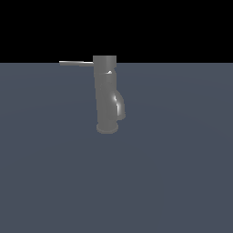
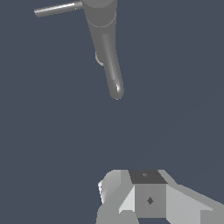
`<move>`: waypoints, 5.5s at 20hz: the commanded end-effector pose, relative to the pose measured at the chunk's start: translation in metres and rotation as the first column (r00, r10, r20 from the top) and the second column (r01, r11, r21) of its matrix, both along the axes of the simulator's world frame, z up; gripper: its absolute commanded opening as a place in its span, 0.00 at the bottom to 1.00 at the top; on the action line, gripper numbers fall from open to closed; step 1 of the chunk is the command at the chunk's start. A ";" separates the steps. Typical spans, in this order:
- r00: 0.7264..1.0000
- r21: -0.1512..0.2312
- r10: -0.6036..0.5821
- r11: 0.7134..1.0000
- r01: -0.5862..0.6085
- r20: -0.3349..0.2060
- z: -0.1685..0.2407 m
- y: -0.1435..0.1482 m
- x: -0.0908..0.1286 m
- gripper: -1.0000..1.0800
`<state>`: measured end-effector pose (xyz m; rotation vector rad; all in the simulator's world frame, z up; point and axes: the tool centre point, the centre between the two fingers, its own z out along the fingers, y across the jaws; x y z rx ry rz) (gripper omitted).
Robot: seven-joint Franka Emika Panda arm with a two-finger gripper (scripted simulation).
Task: Turn on the faucet by rotating a designated handle.
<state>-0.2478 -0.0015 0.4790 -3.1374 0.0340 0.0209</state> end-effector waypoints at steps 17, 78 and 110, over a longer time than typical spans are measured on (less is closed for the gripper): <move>1.000 0.052 -0.025 0.998 0.025 -0.004 0.003 0.003 0.009 0.00; 0.301 -0.011 -0.953 0.301 0.953 -0.022 -0.175 0.161 0.308 0.00; 0.229 -0.005 -0.973 0.229 0.973 0.013 -0.194 0.167 0.283 0.00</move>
